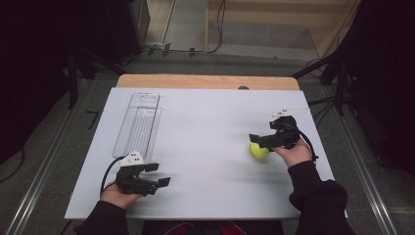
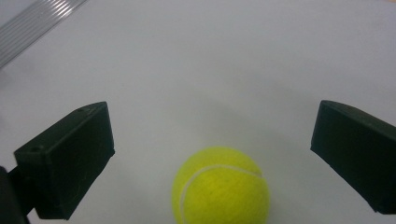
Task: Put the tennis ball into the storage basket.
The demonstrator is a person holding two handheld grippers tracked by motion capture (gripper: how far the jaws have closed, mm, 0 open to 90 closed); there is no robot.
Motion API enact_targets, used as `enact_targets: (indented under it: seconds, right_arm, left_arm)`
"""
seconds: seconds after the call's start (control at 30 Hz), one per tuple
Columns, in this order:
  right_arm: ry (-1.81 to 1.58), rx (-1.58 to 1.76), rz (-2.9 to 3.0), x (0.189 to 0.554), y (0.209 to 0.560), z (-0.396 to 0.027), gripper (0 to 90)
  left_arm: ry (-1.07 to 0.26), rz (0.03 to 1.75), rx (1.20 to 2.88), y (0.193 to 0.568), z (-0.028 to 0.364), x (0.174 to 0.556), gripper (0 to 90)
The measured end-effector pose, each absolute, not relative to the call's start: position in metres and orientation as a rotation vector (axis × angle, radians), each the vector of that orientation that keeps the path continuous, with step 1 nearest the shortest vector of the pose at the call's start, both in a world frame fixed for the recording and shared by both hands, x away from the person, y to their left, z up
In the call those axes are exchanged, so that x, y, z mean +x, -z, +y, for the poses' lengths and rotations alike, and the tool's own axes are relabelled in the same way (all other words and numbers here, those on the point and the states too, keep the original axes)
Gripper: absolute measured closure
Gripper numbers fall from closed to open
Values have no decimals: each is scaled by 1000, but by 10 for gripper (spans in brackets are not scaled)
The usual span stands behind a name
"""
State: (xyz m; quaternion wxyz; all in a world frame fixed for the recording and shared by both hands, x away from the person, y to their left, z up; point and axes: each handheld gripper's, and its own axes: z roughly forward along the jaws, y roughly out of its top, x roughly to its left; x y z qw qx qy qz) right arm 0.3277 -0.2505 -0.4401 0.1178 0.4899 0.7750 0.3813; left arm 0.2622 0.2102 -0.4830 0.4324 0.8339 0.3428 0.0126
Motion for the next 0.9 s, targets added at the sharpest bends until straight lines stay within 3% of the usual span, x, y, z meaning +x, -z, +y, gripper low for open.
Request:
enact_targets:
  seconds: [0.9]
  right_arm:
    - [-1110,1540,2264,326,465,-253,0]
  left_arm:
    - [-23,840,2078,482,210,263,241]
